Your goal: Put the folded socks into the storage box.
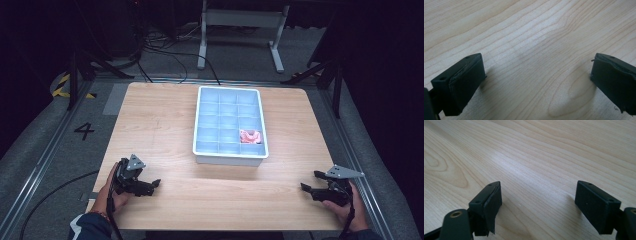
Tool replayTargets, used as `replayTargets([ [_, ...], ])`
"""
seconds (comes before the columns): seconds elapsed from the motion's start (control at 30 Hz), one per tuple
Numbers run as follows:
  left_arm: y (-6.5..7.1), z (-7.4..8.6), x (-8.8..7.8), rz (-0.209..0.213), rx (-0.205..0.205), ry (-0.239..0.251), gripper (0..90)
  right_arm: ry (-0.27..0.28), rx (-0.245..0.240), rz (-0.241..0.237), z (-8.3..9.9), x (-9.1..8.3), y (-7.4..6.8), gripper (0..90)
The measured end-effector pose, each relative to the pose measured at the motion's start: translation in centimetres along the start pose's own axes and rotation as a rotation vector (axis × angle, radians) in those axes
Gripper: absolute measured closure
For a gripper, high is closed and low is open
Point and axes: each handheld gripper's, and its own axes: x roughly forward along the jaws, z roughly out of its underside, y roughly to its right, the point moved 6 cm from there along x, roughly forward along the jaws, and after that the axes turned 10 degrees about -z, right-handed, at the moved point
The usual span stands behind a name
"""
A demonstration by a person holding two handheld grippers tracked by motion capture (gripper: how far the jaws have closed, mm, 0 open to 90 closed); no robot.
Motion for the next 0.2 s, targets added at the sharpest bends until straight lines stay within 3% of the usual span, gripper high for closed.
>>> replayTargets([
  [0.2,-0.05,-0.03,0.02,0.001,0.006,0.002,0.0,0.0,0.002,0.001,0.02,-0.03,0.02,21.8],
])
